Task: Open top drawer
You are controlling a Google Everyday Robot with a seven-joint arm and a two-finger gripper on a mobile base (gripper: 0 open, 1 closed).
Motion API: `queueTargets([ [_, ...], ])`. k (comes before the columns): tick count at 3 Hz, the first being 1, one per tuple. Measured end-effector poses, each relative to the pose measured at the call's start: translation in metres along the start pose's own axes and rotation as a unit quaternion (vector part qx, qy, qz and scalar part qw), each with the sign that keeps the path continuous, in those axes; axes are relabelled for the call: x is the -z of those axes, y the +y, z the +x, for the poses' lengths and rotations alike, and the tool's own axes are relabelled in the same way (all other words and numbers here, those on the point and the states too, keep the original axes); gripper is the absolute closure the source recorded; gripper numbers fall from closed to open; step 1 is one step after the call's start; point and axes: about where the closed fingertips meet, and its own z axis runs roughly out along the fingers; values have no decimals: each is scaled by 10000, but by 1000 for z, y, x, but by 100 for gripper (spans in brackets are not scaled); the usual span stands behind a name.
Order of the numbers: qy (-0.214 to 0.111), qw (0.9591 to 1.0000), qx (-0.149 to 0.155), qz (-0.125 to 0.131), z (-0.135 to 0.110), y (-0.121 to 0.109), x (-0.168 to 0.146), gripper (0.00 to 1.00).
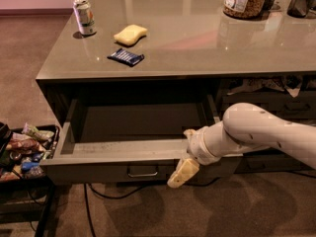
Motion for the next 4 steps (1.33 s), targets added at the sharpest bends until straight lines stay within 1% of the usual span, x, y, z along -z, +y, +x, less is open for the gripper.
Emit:
queueTargets([
  [1,149,9997,198,-44,-5,21,22,0],
  [2,6,9974,672,274,-21,41,54,0],
  [3,-680,9907,974,656,-53,45,80,0],
  [4,-1406,9793,1150,887,-69,43,111,0],
])
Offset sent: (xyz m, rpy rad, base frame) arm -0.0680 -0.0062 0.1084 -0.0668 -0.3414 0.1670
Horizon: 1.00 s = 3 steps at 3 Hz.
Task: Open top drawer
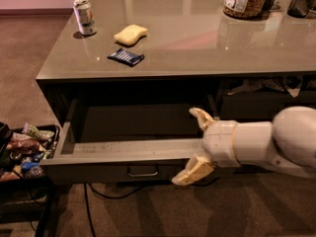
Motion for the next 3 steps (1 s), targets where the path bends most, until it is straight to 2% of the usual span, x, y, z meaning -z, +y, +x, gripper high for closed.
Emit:
queueTargets([
  [1,58,9993,273,235,12,-3,20,0],
  [2,43,9993,276,267,13,-8,16,0],
  [3,222,9987,189,419,23,-24,9,0],
])
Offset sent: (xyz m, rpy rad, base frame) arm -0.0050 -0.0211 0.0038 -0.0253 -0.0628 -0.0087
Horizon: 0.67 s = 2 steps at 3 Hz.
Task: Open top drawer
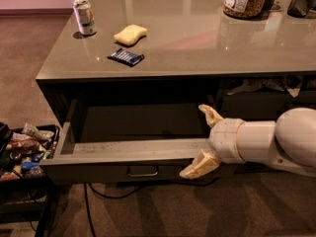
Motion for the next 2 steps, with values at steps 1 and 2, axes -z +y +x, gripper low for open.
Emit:
queueTargets([
  [1,356,9991,-111,176,16,-22,-7,0],
  [2,368,9991,-149,156,15,-21,-8,0],
])
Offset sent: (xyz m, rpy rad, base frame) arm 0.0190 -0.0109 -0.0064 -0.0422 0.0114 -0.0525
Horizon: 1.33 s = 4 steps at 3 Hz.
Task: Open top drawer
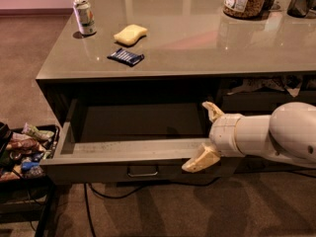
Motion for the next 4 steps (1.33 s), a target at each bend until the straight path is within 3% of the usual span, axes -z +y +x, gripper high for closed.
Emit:
queueTargets([
  [1,0,10000,1,0,0,0,0,19],
  [4,0,10000,1,0,0,0,0,88],
])
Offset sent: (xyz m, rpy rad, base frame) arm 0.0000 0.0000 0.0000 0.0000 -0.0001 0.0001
